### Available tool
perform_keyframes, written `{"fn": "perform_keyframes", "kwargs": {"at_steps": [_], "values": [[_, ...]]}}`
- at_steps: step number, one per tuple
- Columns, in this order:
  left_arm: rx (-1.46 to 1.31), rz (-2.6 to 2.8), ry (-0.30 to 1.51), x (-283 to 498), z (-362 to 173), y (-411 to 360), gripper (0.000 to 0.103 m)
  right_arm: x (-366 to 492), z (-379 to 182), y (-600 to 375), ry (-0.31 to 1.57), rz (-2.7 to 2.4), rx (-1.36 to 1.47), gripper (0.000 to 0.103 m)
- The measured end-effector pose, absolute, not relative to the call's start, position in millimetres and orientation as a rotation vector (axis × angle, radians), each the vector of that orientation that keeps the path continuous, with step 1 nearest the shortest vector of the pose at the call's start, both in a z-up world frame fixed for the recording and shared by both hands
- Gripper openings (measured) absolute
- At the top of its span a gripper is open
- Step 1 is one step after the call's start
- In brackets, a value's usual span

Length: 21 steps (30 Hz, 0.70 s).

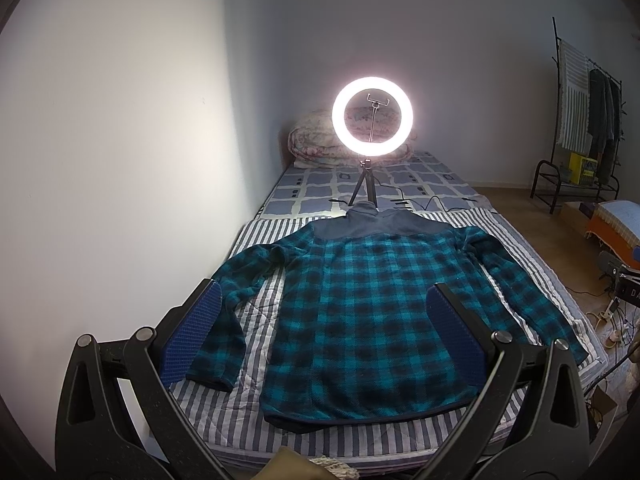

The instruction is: Fold large clothes

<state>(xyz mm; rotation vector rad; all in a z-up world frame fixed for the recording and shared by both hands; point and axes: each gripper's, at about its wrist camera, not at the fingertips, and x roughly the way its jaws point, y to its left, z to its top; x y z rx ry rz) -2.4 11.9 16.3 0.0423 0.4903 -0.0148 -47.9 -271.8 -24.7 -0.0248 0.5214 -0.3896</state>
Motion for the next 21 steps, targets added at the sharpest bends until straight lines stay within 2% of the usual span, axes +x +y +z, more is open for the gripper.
{"fn": "perform_keyframes", "kwargs": {"at_steps": [11,21], "values": [[0.042,0.003,0.504,4.3,10.8,26.3,0.103,-35.5,-27.1,-263.4,0.534,-0.361,-0.038,0.103],[0.049,0.086,0.543,11.5,-23.8,56.9,0.103,-2.3,-30.6,-236.1,0.492,-0.227,-0.078,0.103]]}}
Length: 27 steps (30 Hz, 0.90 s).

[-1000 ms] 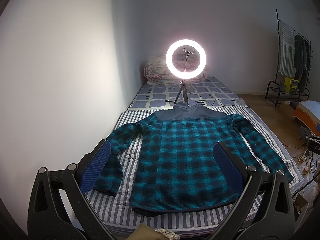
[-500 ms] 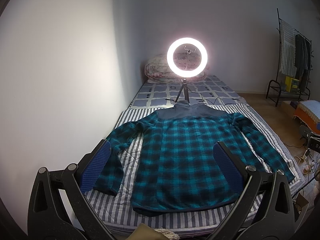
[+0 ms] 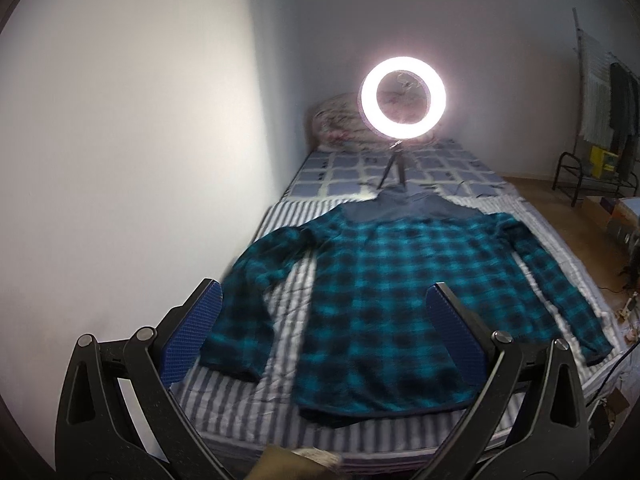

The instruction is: Fold large clothes

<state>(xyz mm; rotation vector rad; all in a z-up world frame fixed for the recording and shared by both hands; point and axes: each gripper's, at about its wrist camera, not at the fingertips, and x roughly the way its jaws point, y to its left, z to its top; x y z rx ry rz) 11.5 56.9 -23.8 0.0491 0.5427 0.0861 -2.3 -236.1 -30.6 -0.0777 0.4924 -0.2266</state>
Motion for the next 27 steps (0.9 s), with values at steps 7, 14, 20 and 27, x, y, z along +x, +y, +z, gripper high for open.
{"fn": "perform_keyframes", "kwargs": {"at_steps": [7,14,20,27], "values": [[0.071,0.178,0.593,7.7,-67.2,102.4,0.099,52.9,-43.1,-200.4,0.486,0.024,-0.086,0.099],[-0.023,0.23,0.706,5.1,-109.2,142.9,0.078,127.7,-67.2,-147.2,0.582,0.237,-0.109,0.082],[-0.066,0.205,0.772,15.4,-132.3,152.4,0.066,204.3,-111.5,-106.3,0.71,0.366,-0.12,0.059],[-0.225,0.19,0.858,46.8,-167.4,170.8,0.056,294.6,-170.9,-66.7,0.81,0.435,-0.098,0.051]]}}
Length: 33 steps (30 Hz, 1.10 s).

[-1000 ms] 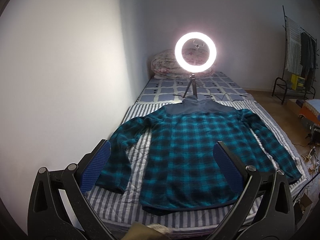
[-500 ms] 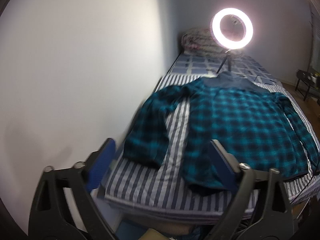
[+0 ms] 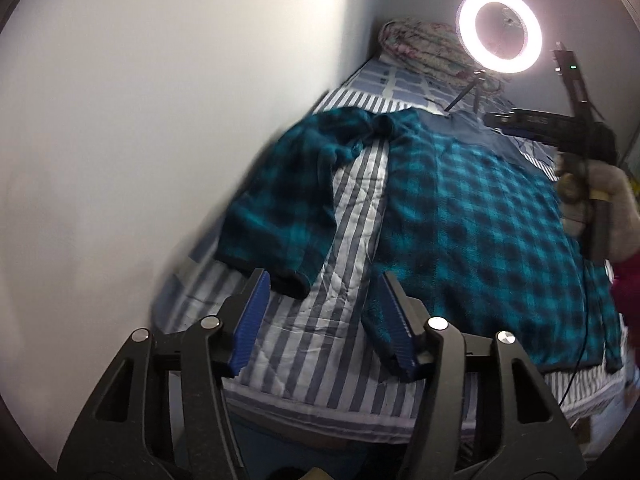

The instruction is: Fold large clothes

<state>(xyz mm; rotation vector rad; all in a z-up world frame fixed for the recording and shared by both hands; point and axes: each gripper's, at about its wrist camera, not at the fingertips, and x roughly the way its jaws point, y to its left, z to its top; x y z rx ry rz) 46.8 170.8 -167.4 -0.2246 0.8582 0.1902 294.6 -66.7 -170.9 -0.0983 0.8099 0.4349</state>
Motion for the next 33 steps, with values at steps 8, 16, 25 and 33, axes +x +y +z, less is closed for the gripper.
{"fn": "perform_keyframes", "kwargs": {"at_steps": [8,16,25,33], "values": [[-0.284,0.218,0.944,78.5,-206.6,185.3,0.051,397.8,-234.7,-13.5,0.885,0.486,-0.14,0.052],[-0.386,0.292,0.983,87.0,-227.7,208.5,0.05,450.9,-279.8,31.7,0.934,0.499,-0.235,0.052],[-0.427,0.317,0.959,79.1,-230.7,221.9,0.05,451.0,-282.0,23.3,0.942,0.472,-0.34,0.0],[-0.46,0.298,0.957,74.8,-236.5,219.9,0.05,446.2,-273.6,-35.9,0.939,0.365,-0.305,0.0]]}}
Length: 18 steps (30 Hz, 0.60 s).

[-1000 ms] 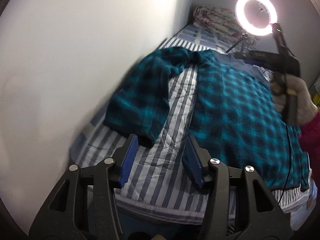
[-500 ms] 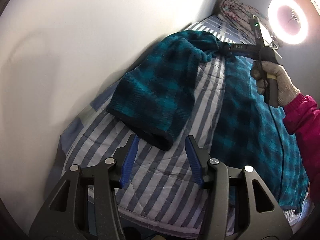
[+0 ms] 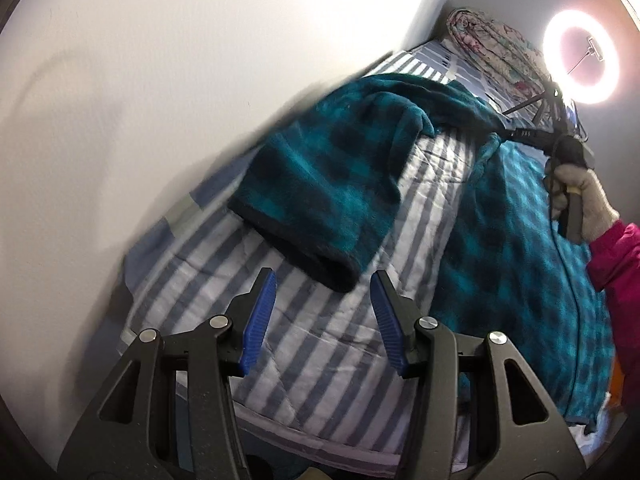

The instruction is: Fold large clothes

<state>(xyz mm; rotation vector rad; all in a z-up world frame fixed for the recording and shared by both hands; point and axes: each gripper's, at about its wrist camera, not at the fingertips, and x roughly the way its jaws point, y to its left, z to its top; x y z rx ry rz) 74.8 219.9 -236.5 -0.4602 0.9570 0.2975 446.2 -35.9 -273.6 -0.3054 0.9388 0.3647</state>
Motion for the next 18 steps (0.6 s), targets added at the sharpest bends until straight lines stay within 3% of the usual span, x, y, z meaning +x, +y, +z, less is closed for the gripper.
{"fn": "perform_keyframes", "kwargs": {"at_steps": [4,5,7,15,18], "values": [[-0.51,0.27,0.964,80.8,-235.1,223.2,0.052,449.8,-282.6,-49.6,0.966,0.292,-0.308,0.0],[-0.528,0.267,0.959,82.8,-235.8,225.5,0.061,451.0,-283.6,-52.7,0.969,0.284,-0.3,0.0],[-0.575,0.271,0.954,87.6,-241.2,233.4,0.065,452.2,-287.0,-54.7,0.972,0.273,-0.305,0.0],[-0.886,0.299,0.972,101.6,-288.9,268.1,0.065,450.6,-290.9,-53.9,0.966,0.287,-0.294,0.0],[-0.826,0.335,0.931,109.3,-284.5,265.2,0.063,450.6,-286.9,-56.9,0.965,0.302,-0.248,0.0]]}}
